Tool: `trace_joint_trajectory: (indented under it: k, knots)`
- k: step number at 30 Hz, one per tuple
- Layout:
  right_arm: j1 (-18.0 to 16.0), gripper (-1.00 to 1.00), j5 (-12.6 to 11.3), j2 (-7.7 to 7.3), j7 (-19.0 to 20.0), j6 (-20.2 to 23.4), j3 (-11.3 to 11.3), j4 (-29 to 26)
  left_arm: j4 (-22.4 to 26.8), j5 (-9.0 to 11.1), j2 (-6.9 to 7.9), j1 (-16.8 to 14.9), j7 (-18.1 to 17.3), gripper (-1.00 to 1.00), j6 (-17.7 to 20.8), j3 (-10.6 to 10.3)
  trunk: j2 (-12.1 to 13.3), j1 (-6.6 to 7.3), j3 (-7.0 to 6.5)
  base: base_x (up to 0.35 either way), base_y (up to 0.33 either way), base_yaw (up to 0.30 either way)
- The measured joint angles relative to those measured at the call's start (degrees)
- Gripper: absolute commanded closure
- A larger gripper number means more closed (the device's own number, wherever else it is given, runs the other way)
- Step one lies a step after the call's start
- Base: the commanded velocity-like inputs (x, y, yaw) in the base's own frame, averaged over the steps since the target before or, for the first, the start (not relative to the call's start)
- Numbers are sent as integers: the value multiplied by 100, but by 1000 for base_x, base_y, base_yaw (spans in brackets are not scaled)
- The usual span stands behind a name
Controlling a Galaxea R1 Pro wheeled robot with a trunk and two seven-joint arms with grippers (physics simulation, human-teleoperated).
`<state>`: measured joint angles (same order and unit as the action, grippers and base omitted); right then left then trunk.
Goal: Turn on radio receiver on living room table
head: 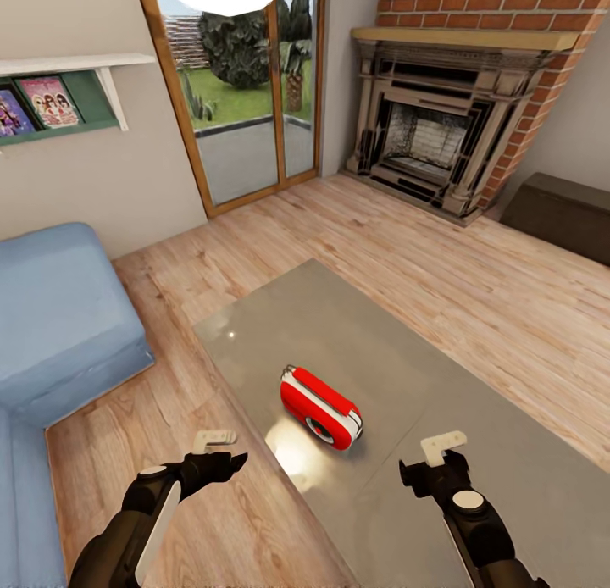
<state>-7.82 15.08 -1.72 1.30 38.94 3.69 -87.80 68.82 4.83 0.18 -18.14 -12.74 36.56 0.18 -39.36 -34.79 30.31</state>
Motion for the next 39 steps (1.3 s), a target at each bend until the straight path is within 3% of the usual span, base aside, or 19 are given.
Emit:
trace_joint_trajectory:
  k: [39]
  knots:
    - [0,-100,12,-30,-14,-9,9,-52,-17,15,0,0,0,-100,0,0,0,0,364,0,0,0]
